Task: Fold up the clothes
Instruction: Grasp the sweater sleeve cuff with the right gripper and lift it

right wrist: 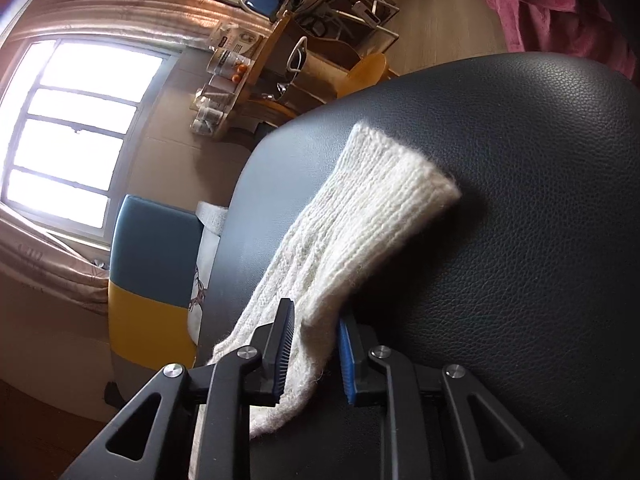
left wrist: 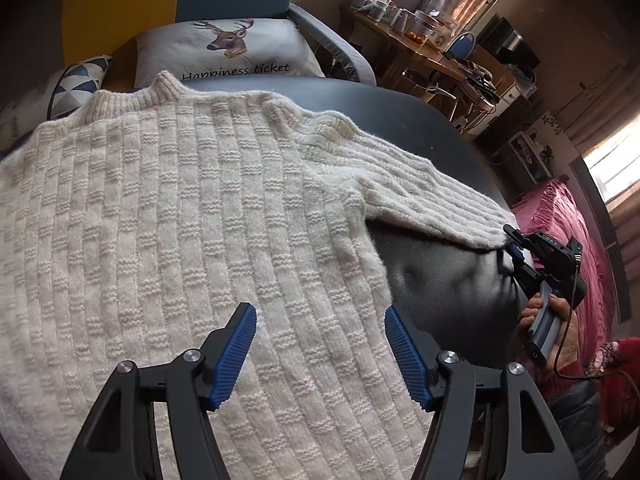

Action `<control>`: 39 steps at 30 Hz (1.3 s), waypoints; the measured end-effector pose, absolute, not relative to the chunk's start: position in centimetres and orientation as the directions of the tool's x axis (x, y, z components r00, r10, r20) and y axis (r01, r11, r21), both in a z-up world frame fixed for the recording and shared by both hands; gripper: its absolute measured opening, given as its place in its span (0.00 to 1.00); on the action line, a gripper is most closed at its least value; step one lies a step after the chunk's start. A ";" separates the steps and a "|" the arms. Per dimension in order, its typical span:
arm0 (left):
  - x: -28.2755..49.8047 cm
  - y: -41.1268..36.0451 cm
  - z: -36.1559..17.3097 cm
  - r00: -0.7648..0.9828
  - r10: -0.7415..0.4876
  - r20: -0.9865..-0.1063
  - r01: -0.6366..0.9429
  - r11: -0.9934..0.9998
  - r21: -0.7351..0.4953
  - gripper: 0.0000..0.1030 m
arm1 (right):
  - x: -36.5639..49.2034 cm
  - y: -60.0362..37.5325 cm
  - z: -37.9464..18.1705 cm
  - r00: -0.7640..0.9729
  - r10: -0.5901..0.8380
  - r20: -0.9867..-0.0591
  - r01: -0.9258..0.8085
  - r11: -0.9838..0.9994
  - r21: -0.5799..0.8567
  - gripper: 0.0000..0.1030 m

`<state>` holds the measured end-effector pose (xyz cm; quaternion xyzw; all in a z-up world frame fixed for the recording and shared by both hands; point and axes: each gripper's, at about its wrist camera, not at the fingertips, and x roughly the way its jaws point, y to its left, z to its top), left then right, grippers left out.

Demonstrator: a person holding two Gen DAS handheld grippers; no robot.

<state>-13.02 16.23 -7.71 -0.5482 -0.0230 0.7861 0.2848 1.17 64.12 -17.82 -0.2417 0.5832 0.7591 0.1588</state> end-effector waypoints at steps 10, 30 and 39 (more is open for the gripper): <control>-14.1 14.2 -6.6 -0.281 0.451 -0.847 -0.399 -0.858 -0.324 0.66 | -3.6 57.3 -10.2 -0.801 0.045 -0.597 -0.453 -0.697 0.556 0.05; -23.1 24.6 -11.2 0.098 0.810 -0.578 -0.030 -0.579 -0.815 0.76 | -8.7 41.2 -11.0 -0.673 -0.025 -0.739 -0.043 -0.996 0.073 0.05; -25.5 29.9 -13.8 0.259 0.772 -0.580 0.027 -0.606 -0.795 0.78 | -7.7 39.0 -11.1 -0.681 0.010 -0.732 0.048 -0.997 -0.057 0.05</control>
